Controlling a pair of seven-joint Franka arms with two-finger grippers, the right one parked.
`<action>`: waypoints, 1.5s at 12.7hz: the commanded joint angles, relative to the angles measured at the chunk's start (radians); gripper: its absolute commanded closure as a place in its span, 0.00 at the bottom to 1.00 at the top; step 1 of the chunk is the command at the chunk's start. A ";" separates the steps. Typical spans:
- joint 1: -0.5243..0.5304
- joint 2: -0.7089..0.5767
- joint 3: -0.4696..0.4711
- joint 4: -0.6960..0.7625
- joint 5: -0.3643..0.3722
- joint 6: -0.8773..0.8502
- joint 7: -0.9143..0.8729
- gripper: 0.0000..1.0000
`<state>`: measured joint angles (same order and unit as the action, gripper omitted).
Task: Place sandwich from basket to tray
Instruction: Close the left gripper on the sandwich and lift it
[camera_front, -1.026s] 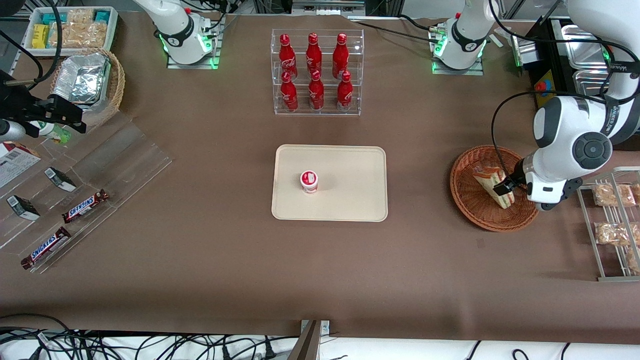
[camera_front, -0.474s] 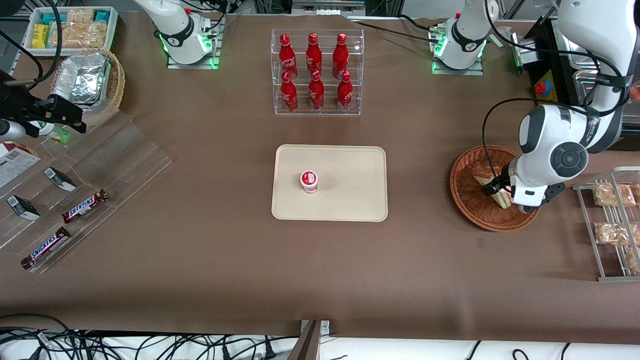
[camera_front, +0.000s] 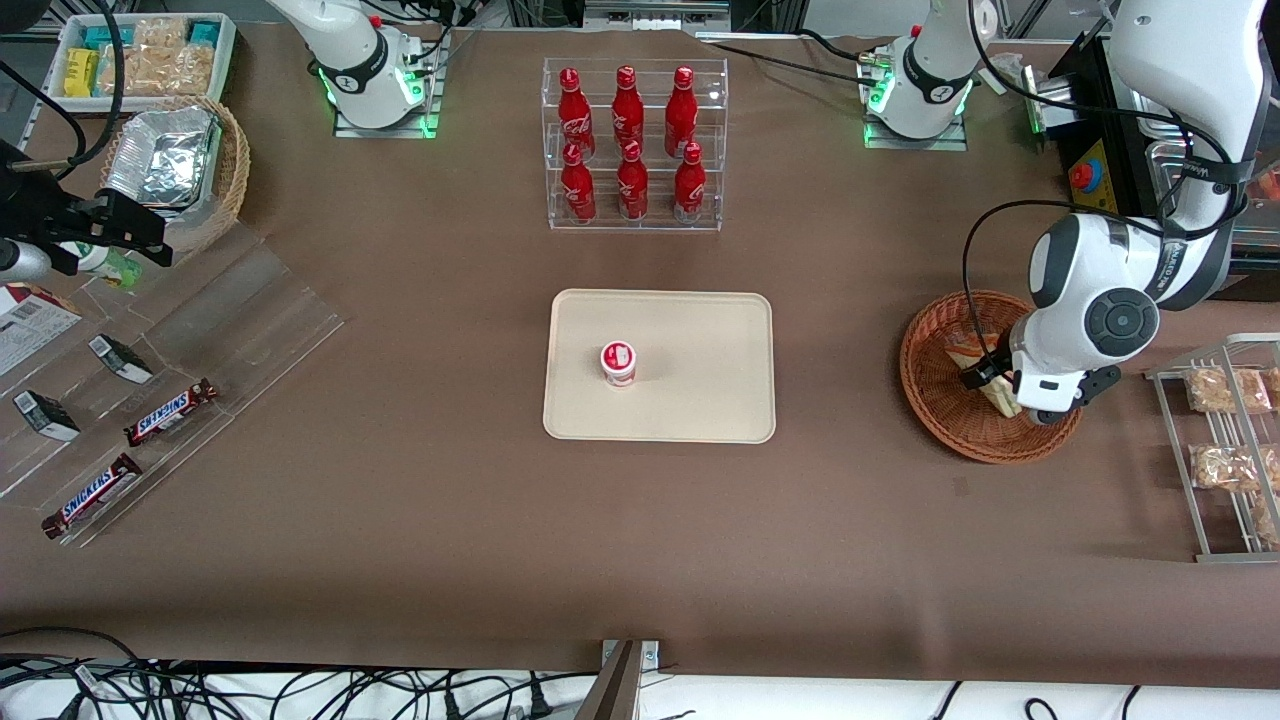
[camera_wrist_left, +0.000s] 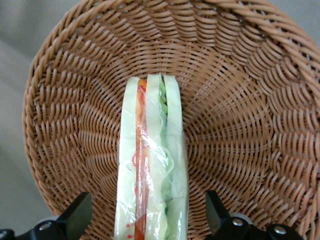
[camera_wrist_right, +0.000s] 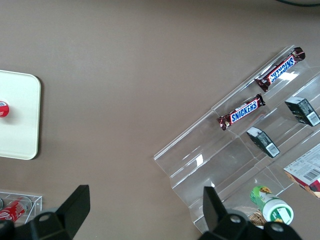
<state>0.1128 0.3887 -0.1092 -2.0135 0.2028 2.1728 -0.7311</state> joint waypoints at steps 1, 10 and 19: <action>0.004 -0.010 -0.004 -0.014 0.029 0.013 -0.013 0.20; -0.002 -0.028 -0.030 0.088 0.029 -0.149 0.036 0.69; -0.005 -0.033 -0.323 0.323 0.014 -0.475 0.085 0.68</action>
<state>0.1075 0.3518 -0.3679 -1.7146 0.2030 1.7273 -0.6626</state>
